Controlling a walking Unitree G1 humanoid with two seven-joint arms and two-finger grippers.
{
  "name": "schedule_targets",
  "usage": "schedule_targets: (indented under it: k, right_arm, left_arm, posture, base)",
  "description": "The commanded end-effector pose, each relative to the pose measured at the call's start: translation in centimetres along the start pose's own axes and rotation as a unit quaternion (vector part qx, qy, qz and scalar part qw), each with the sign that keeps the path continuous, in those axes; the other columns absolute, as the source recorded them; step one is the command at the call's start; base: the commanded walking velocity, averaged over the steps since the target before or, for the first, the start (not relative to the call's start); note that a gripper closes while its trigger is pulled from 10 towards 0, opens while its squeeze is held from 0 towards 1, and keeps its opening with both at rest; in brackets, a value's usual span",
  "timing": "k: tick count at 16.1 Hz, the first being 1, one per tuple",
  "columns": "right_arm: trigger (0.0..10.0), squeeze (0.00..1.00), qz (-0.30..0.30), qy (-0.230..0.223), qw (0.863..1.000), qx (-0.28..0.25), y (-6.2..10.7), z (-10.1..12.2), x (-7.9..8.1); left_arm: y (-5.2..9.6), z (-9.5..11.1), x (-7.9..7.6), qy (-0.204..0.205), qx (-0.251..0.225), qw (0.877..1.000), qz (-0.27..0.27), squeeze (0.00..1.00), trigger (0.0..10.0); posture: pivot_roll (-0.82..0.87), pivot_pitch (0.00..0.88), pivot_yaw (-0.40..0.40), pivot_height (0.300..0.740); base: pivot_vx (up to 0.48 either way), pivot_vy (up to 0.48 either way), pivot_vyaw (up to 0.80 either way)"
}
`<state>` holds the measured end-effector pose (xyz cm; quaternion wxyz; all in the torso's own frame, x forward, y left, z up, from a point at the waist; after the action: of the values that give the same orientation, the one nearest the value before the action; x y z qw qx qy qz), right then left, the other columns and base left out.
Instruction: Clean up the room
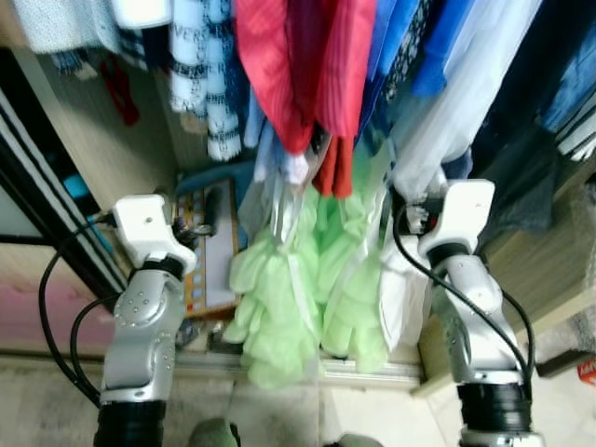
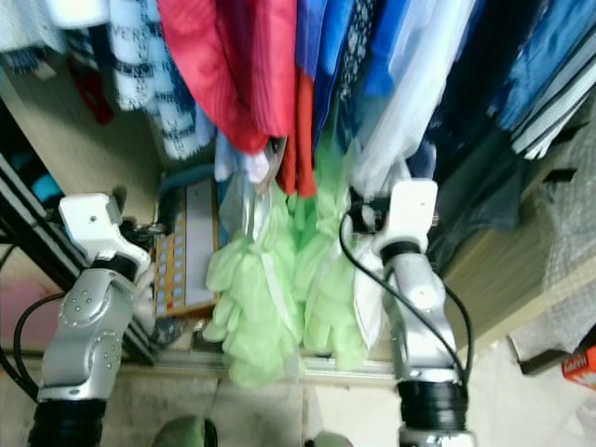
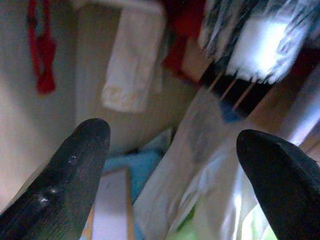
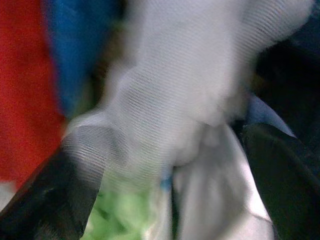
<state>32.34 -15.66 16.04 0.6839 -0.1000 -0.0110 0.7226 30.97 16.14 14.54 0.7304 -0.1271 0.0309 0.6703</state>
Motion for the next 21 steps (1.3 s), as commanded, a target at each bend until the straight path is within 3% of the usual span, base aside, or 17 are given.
schedule_targets:
  k: [1,5,6,8,9,10,11,13,16,17,21]
  right_arm:
    - [10.0,0.00,-0.003,0.003,0.999,0.032,0.7,-1.5,-0.4]
    - [10.0,0.00,0.008,0.002,0.999,0.035,1.3,-1.4,-0.3]
    - [10.0,0.00,0.012,-0.003,0.999,0.036,1.7,-1.4,-0.3]
    - [10.0,0.00,0.013,-0.021,0.999,0.031,2.2,-1.1,-0.4]
    - [10.0,0.00,0.014,-0.022,0.999,0.030,2.4,-1.0,-0.3]
    - [10.0,0.00,0.013,-0.023,0.999,0.031,2.5,-1.0,-0.2]
    - [10.0,0.00,0.013,-0.011,0.999,0.030,2.5,-1.0,0.2]
    - [10.0,0.00,0.023,-0.031,0.999,0.020,2.3,-0.5,0.7]
    - [10.0,0.00,0.018,-0.015,1.000,-0.002,1.8,0.6,0.6]
    - [10.0,0.00,0.008,-0.001,1.000,0.002,1.9,0.5,0.5]
    - [10.0,0.00,-0.008,-0.015,1.000,0.018,2.7,-0.2,-0.2]
  left_arm:
    - [0.6,-0.8,0.7,-0.006,0.019,1.000,0.010,0.00,10.0]
    - [1.1,-0.8,0.4,-0.002,0.044,0.999,-0.025,0.00,10.0]
    - [1.4,-0.5,0.3,-0.012,0.029,0.999,-0.039,0.00,10.0]
    - [2.2,-0.8,0.0,-0.034,0.045,0.997,-0.056,0.00,10.0]
    - [2.5,-0.9,0.0,-0.064,0.048,0.995,-0.059,0.00,10.0]
    - [2.6,-1.0,0.6,-0.102,0.047,0.993,-0.038,0.00,10.0]
    - [2.6,-0.9,1.5,-0.111,0.047,0.993,-0.004,0.00,10.0]
    - [2.7,-0.5,1.8,-0.107,0.039,0.993,0.011,0.00,10.0]
    - [2.5,0.9,1.5,-0.119,0.011,0.992,0.031,0.00,10.0]
    - [2.6,0.8,1.3,-0.117,0.014,0.992,0.033,0.00,10.0]
    - [2.9,-0.3,1.1,-0.100,0.039,0.994,0.025,0.00,10.0]
  posture:
    - [0.02,0.000,-0.043,0.740]
    - [0.01,0.000,-0.050,0.740]
    - [0.02,0.000,-0.051,0.740]
    - [0.02,0.000,-0.049,0.740]
    - [0.02,0.000,-0.049,0.740]
    - [0.02,0.000,-0.043,0.740]
    - [0.01,0.000,-0.032,0.740]
    - [0.01,0.000,-0.024,0.740]
    - [0.01,0.000,-0.011,0.740]
    - [0.00,0.000,-0.009,0.740]
    - [0.00,0.000,-0.014,0.740]
  base:
    - [0.000,0.000,0.00]
    - [0.000,0.000,0.00]
    - [0.000,0.000,0.00]
    - [0.000,0.000,0.00]
    - [0.000,0.000,0.00]
    - [0.000,0.000,0.00]
    - [0.000,0.000,0.00]
    - [0.000,0.000,0.00]
    - [0.000,0.000,0.00]
    - [0.000,0.000,0.00]
    - [0.000,0.000,0.00]
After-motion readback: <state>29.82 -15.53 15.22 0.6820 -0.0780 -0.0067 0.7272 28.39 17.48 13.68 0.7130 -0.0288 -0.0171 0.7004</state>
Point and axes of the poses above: a point about 5 cm out from each wrist's last joint towards the gripper, its own y axis pointing back from the gripper into the wrist, its own z axis along the axis of the wrist's last joint, x = y × z, the point moved 3 cm from there along -y, pointing out of the wrist towards the gripper, and after that the axes turned 5 degrees about y, right-handed, at the moved point
